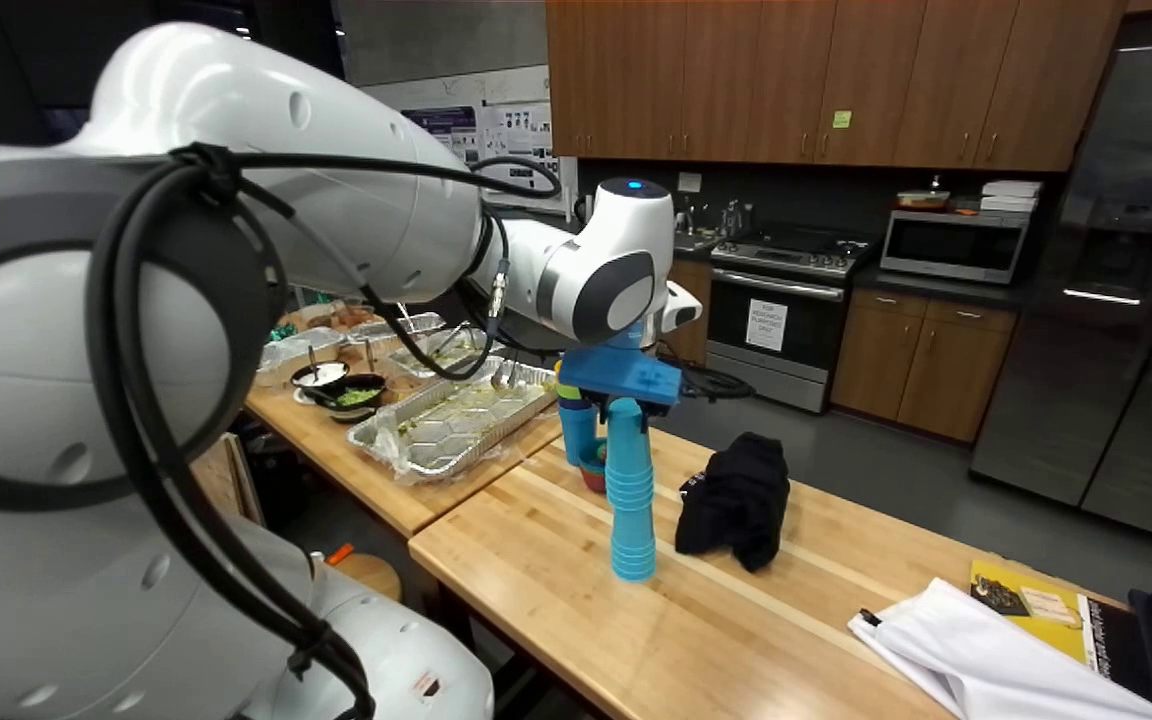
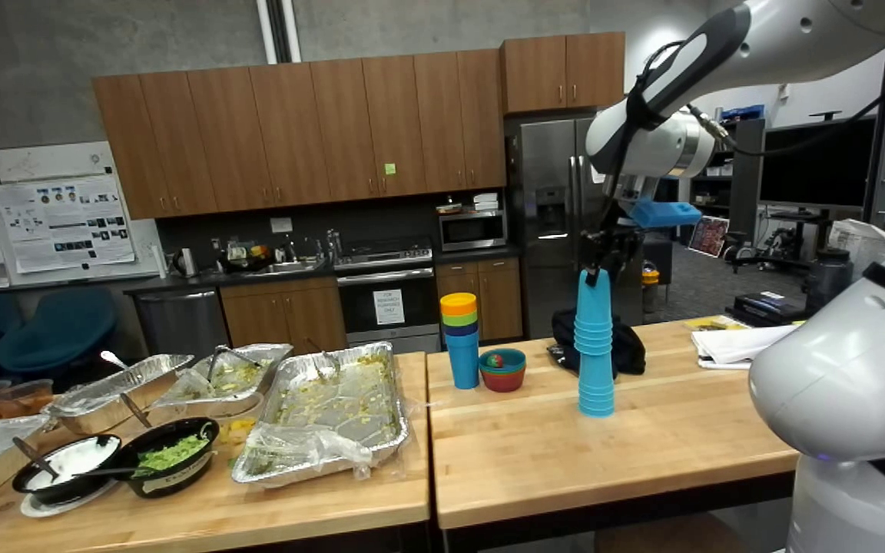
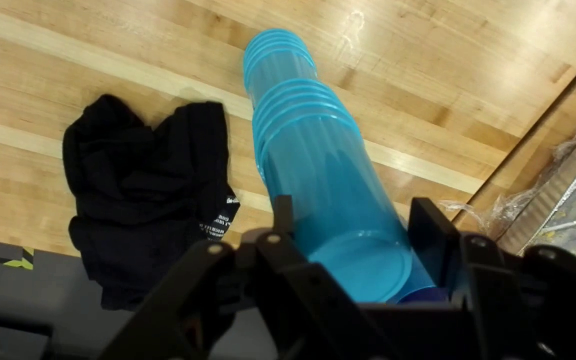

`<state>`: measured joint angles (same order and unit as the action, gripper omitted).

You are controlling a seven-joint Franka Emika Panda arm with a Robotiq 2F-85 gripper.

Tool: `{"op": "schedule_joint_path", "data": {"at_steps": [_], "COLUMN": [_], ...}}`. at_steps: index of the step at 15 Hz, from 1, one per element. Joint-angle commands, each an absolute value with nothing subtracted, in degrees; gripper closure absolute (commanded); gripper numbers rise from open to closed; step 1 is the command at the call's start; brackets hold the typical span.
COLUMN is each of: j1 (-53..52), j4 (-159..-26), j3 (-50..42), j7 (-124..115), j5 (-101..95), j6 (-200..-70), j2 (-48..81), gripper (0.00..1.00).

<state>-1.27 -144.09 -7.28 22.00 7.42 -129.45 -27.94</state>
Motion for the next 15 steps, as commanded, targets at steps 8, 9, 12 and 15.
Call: {"op": "schedule_joint_path", "data": {"at_steps": [8,9,12,15], "j1": [-1.45,-1.21,-0.18,1.95], "j4": [-144.18,-144.0,-144.02,-143.33], "j3": [-8.96,-9.28,-10.6,-11.77], "j7": [22.39,22.16,21.33,19.66], "j5": [7.07,7.02,7.13,6.63], "j6": [-128.21,-128.24,-129.92,-130.96], "j2": [-35.5,-35.66,-36.23,-35.46], "gripper": [0.66,0.66,0.66,0.66]}}
